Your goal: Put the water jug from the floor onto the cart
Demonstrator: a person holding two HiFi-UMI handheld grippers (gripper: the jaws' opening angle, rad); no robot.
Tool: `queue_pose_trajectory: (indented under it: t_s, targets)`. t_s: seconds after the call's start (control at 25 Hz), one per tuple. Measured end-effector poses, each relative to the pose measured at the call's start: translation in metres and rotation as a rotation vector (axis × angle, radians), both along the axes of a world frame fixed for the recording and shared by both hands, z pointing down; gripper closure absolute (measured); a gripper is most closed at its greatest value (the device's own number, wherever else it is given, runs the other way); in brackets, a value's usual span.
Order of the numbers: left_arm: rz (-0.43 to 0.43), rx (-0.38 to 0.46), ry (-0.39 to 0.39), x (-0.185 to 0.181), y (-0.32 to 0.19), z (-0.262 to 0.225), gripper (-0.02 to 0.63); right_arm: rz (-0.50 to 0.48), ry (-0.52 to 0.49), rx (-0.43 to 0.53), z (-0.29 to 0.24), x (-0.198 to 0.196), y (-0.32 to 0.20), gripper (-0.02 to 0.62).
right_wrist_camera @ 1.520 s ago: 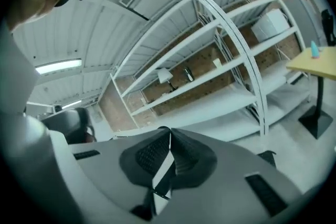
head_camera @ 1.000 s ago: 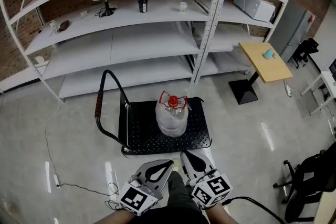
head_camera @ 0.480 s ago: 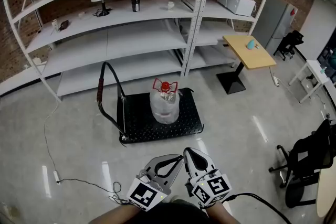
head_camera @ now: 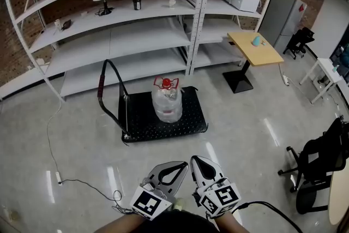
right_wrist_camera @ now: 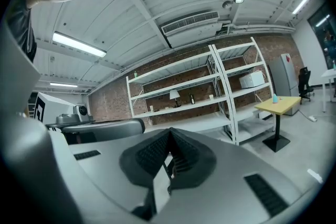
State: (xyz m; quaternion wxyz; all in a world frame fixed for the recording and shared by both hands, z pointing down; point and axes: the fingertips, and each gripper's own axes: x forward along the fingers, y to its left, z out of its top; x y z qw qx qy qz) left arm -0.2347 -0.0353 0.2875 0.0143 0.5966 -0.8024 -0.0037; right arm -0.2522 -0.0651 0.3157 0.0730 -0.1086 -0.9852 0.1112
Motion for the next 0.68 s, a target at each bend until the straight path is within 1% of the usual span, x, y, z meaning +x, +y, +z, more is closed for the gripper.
queue_pose_trajectory:
  t_s: [0.16,0.44,0.68]
  targets:
    - [-0.015,-0.006,-0.012,0.016,-0.007,-0.004,0.603,-0.016,-0.012,-0.007,-0.007,0.013,-0.006,0.594]
    - [-0.038,-0.005,-0.029,0.026,-0.011,-0.01,0.603,-0.036,-0.036,-0.01,-0.015,0.021,-0.01,0.594]
    - [-0.041,-0.011,-0.029,0.032,-0.016,-0.013,0.603,-0.035,-0.034,-0.008,-0.017,0.028,-0.016,0.594]
